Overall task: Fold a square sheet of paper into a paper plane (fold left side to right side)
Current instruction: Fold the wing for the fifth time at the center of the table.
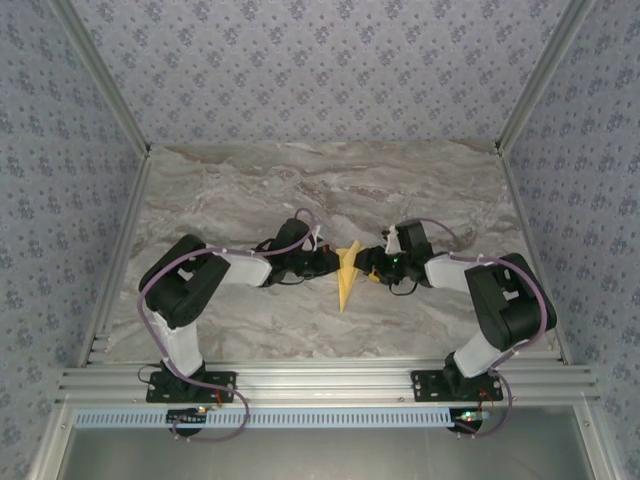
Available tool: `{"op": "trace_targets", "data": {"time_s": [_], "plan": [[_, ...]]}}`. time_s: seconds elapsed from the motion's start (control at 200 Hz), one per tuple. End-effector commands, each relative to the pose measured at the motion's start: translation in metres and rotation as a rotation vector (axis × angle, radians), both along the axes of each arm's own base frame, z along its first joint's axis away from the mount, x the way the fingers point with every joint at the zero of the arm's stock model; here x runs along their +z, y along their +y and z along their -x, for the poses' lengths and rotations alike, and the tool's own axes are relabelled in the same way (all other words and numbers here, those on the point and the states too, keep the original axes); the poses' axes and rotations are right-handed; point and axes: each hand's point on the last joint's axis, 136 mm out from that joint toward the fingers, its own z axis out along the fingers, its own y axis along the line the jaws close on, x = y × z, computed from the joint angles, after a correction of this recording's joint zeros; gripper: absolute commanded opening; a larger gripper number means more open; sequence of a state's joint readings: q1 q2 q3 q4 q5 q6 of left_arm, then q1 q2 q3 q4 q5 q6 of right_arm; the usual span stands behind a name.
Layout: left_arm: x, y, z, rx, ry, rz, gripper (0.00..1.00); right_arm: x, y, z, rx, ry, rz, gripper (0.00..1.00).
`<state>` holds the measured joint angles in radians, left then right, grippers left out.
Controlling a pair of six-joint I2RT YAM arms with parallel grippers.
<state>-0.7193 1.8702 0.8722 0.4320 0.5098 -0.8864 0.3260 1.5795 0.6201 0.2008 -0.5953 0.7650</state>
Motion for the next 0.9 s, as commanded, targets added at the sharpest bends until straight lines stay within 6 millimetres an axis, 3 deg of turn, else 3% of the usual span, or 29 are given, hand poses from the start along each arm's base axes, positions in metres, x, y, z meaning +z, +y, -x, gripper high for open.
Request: {"op": "trace_targets", "data": {"time_s": [0.0, 0.24, 0.55, 0.899], "plan": [[0.003, -0.005, -0.001, -0.04, -0.02, 0.009, 0.03, 0.019, 0.002, -0.013, -0.007, -0.055, -0.033, 0.67], [0.0, -0.005, -0.001, -0.039, -0.014, 0.005, 0.03, 0.022, 0.008, -0.03, -0.023, -0.058, -0.037, 0.8], [0.0, -0.004, -0.001, -0.039, -0.013, 0.005, 0.03, 0.01, 0.017, -0.041, -0.011, -0.013, 0.005, 0.79], [0.0, -0.002, -0.002, -0.035, -0.02, -0.001, 0.03, -0.01, 0.018, -0.035, -0.001, 0.055, 0.065, 0.78]]}}
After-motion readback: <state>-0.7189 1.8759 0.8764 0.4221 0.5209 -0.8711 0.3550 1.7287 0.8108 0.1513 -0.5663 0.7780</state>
